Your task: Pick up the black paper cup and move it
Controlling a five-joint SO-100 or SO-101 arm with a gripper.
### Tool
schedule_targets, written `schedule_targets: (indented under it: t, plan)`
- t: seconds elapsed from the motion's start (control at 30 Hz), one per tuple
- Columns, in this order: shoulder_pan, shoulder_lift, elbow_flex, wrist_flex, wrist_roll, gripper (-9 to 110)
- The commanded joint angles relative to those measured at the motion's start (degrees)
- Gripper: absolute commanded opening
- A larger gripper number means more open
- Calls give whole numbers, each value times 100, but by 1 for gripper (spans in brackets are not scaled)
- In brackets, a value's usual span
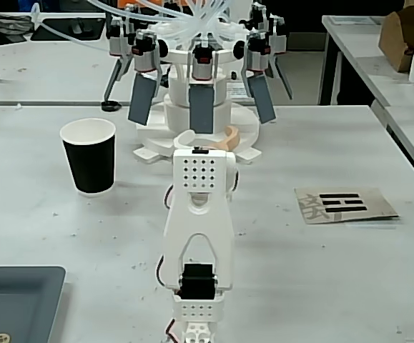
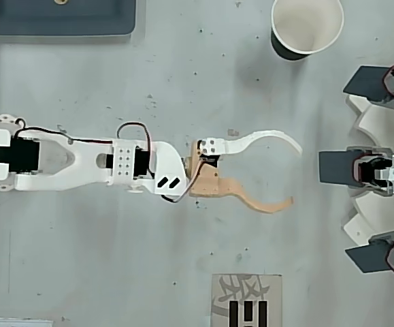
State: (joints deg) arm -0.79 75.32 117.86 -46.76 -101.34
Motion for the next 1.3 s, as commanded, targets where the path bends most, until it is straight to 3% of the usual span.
schedule_targets:
  t: [0.0,1.27]
  plan:
    - [53,536,44,-35,9,16]
    - [62,3586,3393,-598,-149,17]
